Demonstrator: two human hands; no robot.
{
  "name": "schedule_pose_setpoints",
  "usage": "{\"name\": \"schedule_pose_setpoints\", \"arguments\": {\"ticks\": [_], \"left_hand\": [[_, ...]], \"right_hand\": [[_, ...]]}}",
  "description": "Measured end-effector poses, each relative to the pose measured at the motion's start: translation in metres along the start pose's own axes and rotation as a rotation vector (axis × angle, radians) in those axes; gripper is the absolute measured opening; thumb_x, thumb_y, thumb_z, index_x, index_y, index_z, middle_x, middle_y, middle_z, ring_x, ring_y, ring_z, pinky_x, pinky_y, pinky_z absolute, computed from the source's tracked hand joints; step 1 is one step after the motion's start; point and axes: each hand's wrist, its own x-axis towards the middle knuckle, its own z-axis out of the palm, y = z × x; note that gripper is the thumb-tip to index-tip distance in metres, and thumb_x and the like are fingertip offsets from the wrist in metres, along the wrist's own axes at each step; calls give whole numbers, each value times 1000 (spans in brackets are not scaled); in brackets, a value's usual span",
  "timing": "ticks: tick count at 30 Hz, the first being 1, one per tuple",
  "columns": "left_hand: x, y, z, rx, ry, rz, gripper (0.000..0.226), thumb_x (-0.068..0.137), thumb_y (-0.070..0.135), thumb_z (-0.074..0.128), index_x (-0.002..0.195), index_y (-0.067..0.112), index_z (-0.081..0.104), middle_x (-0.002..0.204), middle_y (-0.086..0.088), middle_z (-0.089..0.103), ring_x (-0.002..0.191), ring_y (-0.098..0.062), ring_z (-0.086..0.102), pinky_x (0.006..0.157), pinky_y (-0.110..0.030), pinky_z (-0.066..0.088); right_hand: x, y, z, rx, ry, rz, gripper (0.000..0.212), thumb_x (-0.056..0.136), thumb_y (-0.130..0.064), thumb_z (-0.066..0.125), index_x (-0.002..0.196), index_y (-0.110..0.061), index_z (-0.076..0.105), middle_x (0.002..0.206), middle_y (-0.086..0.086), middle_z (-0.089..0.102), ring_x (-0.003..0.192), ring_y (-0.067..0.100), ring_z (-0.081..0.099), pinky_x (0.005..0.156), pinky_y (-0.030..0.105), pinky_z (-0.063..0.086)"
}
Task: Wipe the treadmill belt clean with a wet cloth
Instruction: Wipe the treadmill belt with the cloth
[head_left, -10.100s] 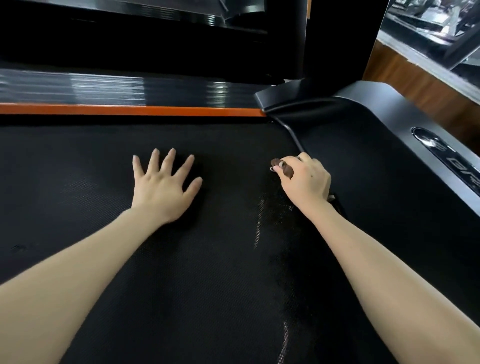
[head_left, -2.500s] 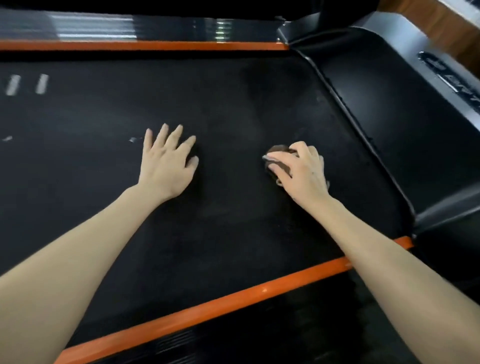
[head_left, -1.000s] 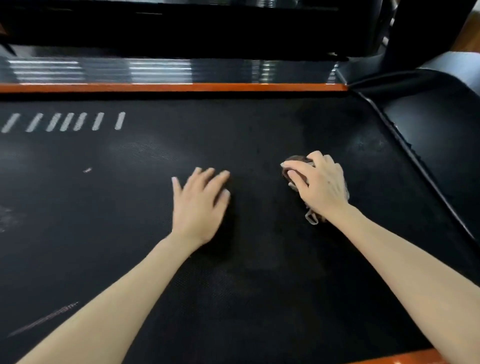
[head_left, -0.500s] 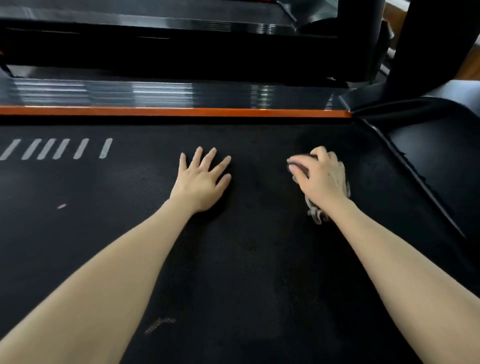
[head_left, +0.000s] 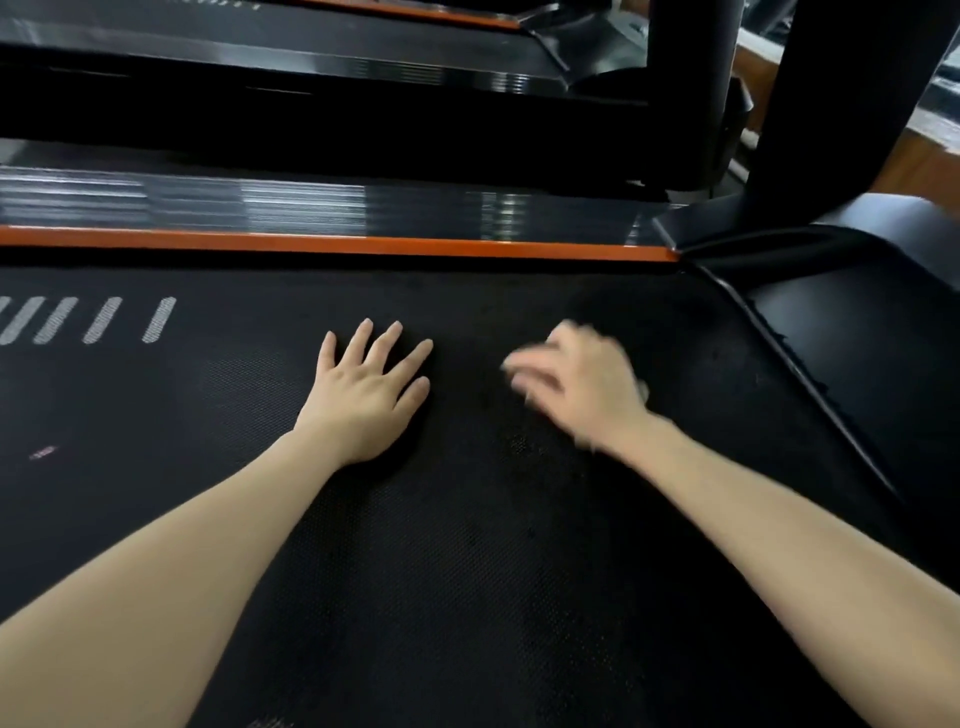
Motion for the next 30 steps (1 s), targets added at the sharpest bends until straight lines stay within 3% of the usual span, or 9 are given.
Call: {"name": "schedule_pose_setpoints", "arguments": {"ticks": [2, 4, 9, 12, 16, 19, 21, 27, 30], "left_hand": [[0, 1, 1, -8, 5, -5, 53, 97, 51, 11, 149, 41, 4, 160, 2, -1, 146, -22, -9, 116, -48, -7], [1, 1, 1, -18, 22, -14, 53, 97, 51, 12, 149, 40, 6, 160, 2, 1, 146, -22, -8, 117, -47, -7], [3, -1, 5, -34, 94, -32, 72, 90, 59, 6, 152, 22, 7, 159, 4, 8, 146, -18, -4, 117, -45, -4], [3, -2, 5, -48, 92, -23, 92, 73, 64, -8, 151, 19, 13, 159, 6, 8, 146, -16, -4, 117, -43, -4], [1, -1, 4, -64, 89, -23, 95, 71, 62, -12, 151, 19, 12, 159, 7, 5, 146, -16, -6, 118, -42, -6], [1, 0, 5, -54, 90, -25, 94, 70, 60, -15, 151, 19, 10, 159, 7, 3, 146, -16, -9, 118, -43, -7], [1, 0, 6, -48, 89, -28, 94, 70, 59, -15, 151, 19, 9, 159, 7, 3, 146, -16, -9, 118, -44, -6], [2, -1, 4, -57, 99, -23, 85, 78, 59, -7, 151, 19, 11, 159, 6, 6, 146, -16, -6, 118, -43, -6], [-1, -4, 3, -98, 112, -25, 74, 86, 54, 6, 151, 19, 16, 159, 6, 9, 146, -14, -5, 118, -41, -6]], "right_hand": [[38, 30, 9, -115, -32, 341, 32, 95, -48, 45, 118, -34, 63, 108, 7, 54, 100, 28, 53, 83, 39, 43], [53, 28, 17, -73, -57, 483, 33, 97, -43, 45, 122, -29, 60, 116, 9, 51, 106, 28, 50, 87, 37, 41], [10, -48, 22, 216, -17, -28, 36, 87, -48, 47, 104, -27, 71, 87, 5, 55, 77, 24, 56, 65, 32, 46], [25, -23, 16, 99, -35, -52, 39, 87, -55, 41, 105, -36, 70, 89, 2, 57, 81, 23, 57, 66, 33, 44], [67, 51, 21, -117, -31, 440, 32, 97, -48, 40, 119, -33, 60, 113, 7, 52, 103, 29, 51, 80, 38, 41], [98, 51, 34, -90, 27, 651, 32, 99, -40, 41, 117, -22, 61, 118, 11, 50, 102, 31, 50, 77, 37, 43], [113, 29, 44, -37, 56, 615, 30, 99, -38, 43, 114, -20, 63, 116, 10, 51, 100, 31, 51, 76, 36, 46], [116, -47, 60, 100, 1, 151, 30, 98, -39, 46, 122, -27, 57, 114, 4, 51, 102, 22, 50, 81, 36, 47], [114, -11, 56, -11, -1, 227, 29, 97, -44, 44, 121, -32, 57, 111, 4, 52, 102, 25, 51, 79, 36, 44]]}}
